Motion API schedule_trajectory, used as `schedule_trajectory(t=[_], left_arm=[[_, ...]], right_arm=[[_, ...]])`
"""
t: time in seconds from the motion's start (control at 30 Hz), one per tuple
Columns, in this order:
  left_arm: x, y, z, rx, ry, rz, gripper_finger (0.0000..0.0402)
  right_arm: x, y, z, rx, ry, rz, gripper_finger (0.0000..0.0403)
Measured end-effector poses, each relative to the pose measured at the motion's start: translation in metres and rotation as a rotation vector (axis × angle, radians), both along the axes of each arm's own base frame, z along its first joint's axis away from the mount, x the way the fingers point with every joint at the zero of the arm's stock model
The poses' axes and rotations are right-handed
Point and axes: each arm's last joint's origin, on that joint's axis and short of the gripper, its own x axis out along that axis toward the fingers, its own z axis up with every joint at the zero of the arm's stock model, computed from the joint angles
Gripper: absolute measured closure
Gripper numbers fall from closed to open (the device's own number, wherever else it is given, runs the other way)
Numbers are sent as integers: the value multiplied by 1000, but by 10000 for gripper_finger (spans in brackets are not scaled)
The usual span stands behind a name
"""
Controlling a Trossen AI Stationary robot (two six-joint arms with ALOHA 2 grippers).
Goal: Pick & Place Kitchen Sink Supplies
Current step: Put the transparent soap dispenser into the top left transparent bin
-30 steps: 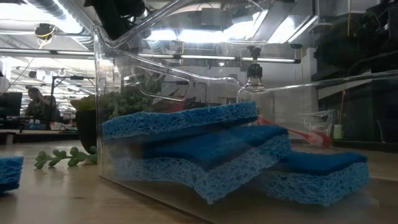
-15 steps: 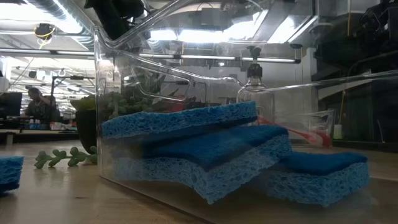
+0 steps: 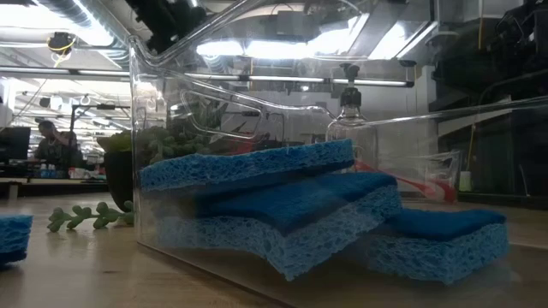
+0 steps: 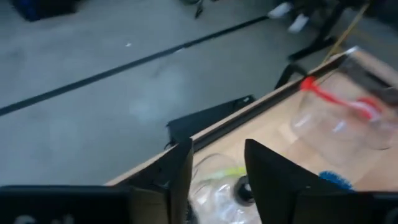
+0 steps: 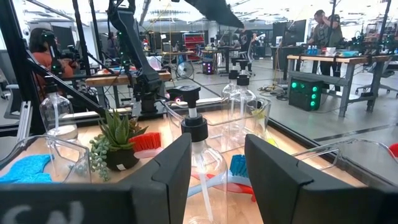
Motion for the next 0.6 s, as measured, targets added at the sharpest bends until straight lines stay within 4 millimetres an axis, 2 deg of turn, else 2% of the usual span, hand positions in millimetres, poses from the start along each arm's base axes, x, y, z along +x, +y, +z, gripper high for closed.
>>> schedule_trajectory(t=[0.17,0.3,0.47,0.6], left_arm=[[-8,-15,16,4,-141,-109,211],[-9,-38,30,48,-216,-338,189],[-9,-71,40,89,-258,-487,191],[-11,-98,46,48,-325,-592,205]], right_arm=[[0,0,0,1,0,0,254],[0,0,0,1,0,0,254],[0,0,0,1,0,0,254],[0,0,0,-1,0,0,254]])
